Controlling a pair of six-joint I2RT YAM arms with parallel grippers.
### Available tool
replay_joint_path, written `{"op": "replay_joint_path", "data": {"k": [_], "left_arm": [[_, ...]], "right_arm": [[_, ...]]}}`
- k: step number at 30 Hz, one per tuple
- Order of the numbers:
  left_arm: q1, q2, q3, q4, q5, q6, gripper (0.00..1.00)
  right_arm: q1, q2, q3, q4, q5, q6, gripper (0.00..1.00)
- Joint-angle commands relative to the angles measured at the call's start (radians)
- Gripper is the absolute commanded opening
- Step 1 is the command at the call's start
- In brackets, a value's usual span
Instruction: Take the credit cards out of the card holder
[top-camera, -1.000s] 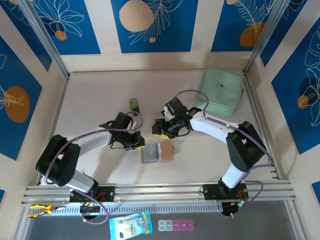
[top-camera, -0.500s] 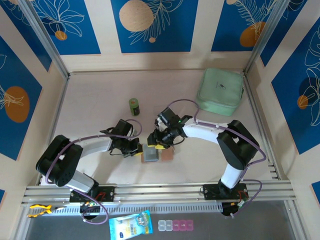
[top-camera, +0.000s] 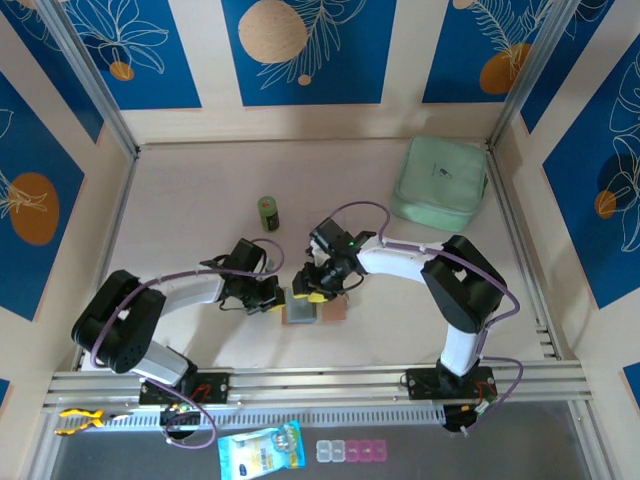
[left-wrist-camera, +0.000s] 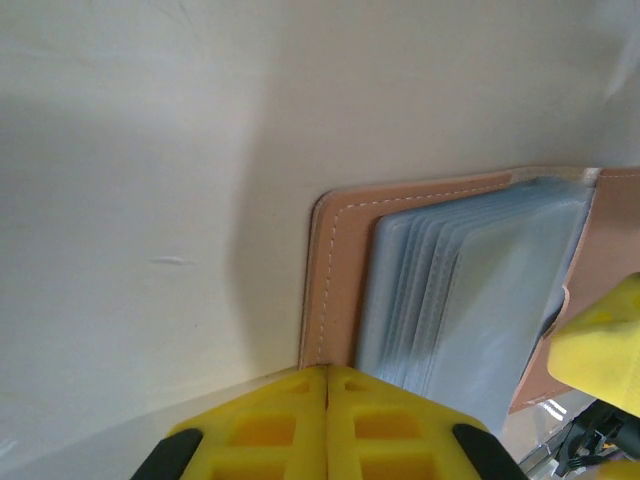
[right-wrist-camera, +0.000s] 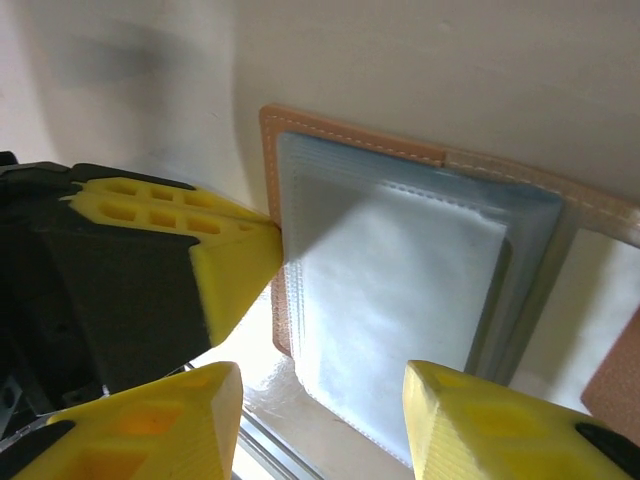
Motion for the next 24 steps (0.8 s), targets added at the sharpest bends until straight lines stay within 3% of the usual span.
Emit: {"op": "replay_joint_path", "data": {"k": [1,24], "left_arm": [[-0.005,0.015,-0.017,-0.024,-0.043,-0.006,0.08],[-0.005,0.009,-0.026,-0.036,-0.048,-0.013,0.09]], "right_arm": [[0.013,0.021,0.045,-0.040,-0.019,-0.022,0.47],[0.015,0.015,-0.009,-0.069,0.030,-0.012,0.45]]}}
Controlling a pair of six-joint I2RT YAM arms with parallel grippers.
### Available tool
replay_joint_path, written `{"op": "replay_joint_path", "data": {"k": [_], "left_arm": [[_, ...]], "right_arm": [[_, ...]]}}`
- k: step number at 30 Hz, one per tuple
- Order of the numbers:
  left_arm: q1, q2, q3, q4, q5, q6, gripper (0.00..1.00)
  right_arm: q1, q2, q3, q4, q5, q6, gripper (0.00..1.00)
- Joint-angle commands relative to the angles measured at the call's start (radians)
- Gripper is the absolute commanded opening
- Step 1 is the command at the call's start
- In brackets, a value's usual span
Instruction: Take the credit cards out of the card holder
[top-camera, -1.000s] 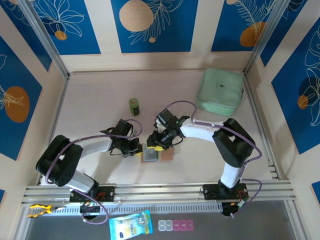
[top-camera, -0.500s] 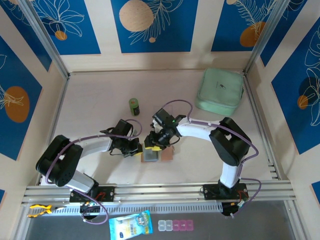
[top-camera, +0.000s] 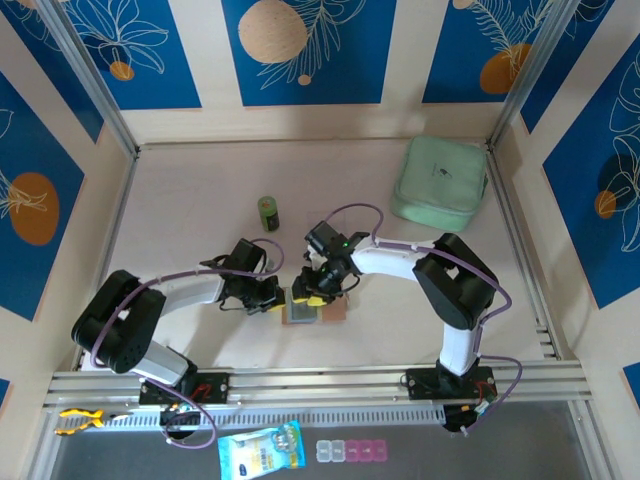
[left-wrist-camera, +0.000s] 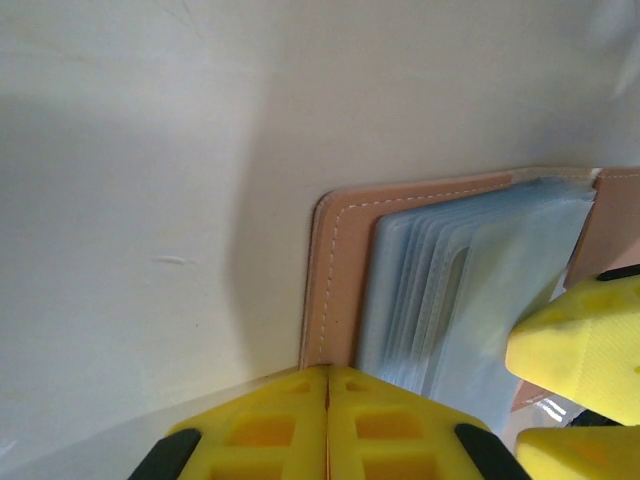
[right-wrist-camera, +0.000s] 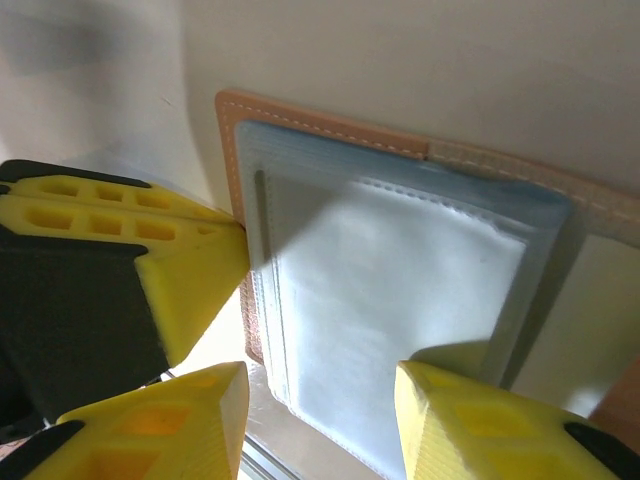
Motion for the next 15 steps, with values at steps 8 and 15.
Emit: {"op": "replay_joint_path", "data": {"k": [8,15], "left_arm": [[-0.004,0.005,-0.014,-0.053,-0.052,-0.007,0.09],[-0.004,-0.037,0.015,-0.086,-0.052,-0.008,0.09]], "right_arm": [[-0.020,-0.058,-0.063,-0.015,0.003,-0.004,0.45],[-0.032,-0.064,-0.089,0.020,-0.012,0.004,0.44]]}}
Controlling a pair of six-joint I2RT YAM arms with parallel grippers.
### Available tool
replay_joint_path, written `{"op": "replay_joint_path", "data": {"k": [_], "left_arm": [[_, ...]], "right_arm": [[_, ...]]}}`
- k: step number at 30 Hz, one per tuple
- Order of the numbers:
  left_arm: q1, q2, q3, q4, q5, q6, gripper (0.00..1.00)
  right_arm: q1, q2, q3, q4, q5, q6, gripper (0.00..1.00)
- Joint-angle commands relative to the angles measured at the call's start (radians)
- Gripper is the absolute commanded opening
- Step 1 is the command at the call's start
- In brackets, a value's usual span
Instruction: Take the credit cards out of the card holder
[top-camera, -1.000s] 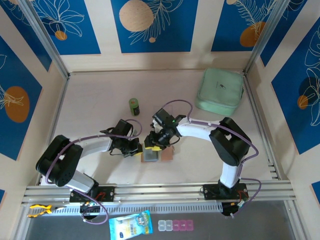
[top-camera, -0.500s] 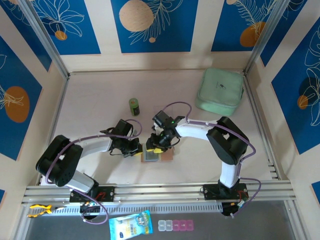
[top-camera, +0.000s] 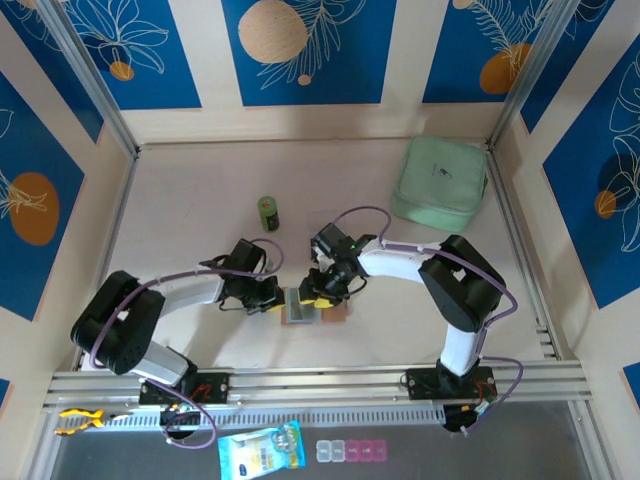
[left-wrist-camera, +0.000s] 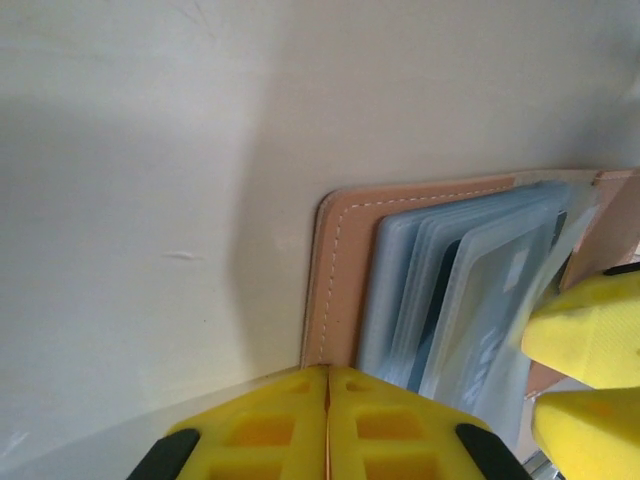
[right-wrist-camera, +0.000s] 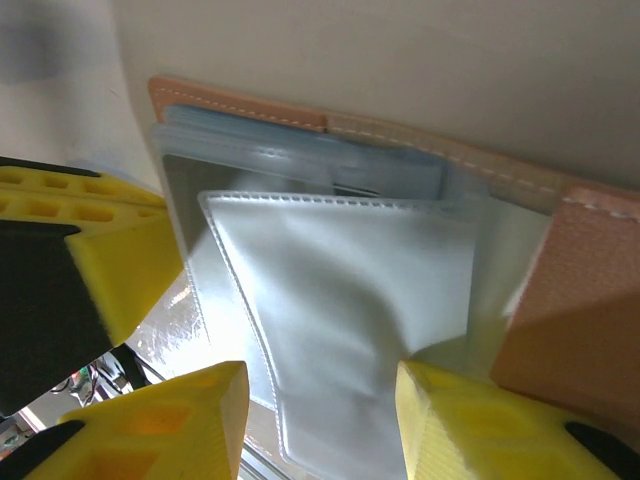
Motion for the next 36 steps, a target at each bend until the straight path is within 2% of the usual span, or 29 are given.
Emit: {"op": "replay_joint_path", "data": {"k": [1,10,16,25,36], "left_arm": [[-0.005,-0.037,0.020,-0.074,-0.040,-0.008,0.10],[-0.026,-0.117,0.046,-0.033,0.017,-0.070,0.19],[-0.066,-0.076,0.067,0.029,0.048,-0.118,0.24],[-0.108,0.019,0.072,0.094,0.063,-0.157,0.24],[-0.119,0.033,0.090,0.105,0.066,-0.169,0.24]], "right_arm": [[-0.005,-0.030,-0.027,0.009,-0.020,0.005,0.44],[-0.034,-0.055,-0.100,0.132,-0.085,0.052,0.44],[-0.054,-0.071,-0.143,0.184,-0.108,0.071,0.43],[-0.074,-0.079,-0.189,0.249,-0.139,0.096,0.41],[-0.090,-0.169,-0.230,0.247,-0.114,0.106,0.40]]}}
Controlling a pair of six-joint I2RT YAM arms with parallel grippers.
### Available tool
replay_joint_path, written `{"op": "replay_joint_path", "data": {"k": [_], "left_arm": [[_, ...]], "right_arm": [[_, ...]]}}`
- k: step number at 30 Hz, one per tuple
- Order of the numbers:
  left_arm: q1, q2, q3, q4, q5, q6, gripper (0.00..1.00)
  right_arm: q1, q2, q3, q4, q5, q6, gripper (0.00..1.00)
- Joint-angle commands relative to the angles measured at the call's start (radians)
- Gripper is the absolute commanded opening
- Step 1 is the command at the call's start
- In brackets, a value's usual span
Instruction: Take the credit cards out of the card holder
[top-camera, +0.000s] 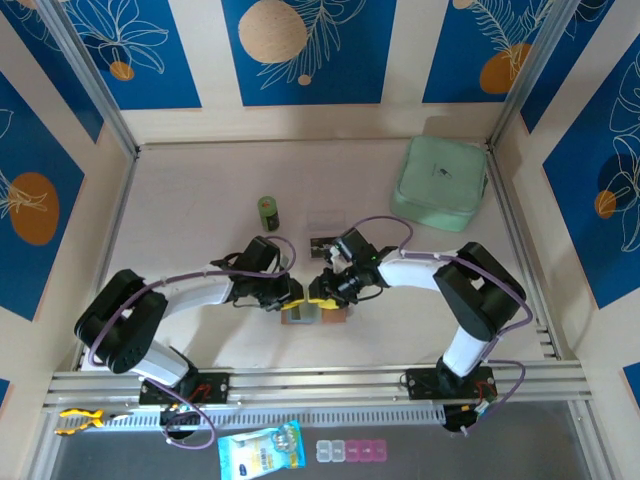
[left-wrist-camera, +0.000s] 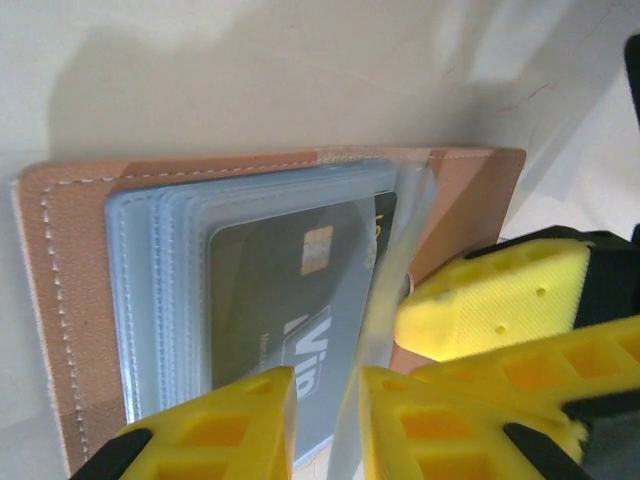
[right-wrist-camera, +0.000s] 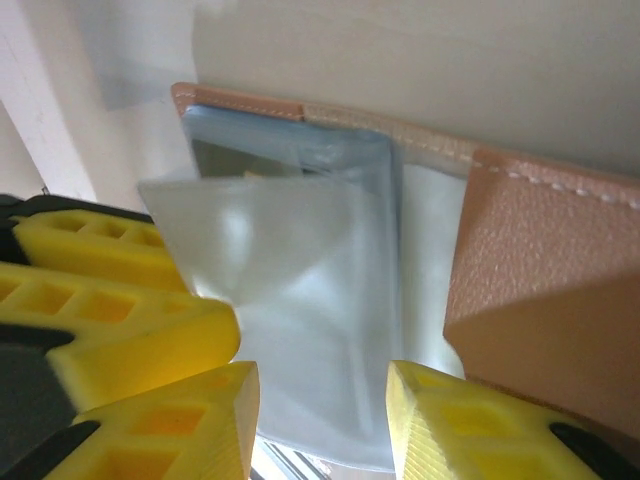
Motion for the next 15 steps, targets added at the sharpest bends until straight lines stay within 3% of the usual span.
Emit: {"op": "replay_joint_path", "data": {"k": [1,8,15], "left_arm": [[-0.013,0.016,0.036,0.009,0.026,-0.010,0.24],[-0.022,0.012,0.075,-0.012,0.034,-0.008,0.24],[-0.053,0.055,0.150,-0.029,0.046,-0.002,0.33]], "right_arm": [[-0.015,-0.063,-0.015,-0.027,0.004,0.009,0.40],[-0.051,-0.160,-0.013,-0.097,0.030,-0.008,0.40],[-0.103,-0.267,-0.026,-0.172,0.056,-0.031,0.40]]}}
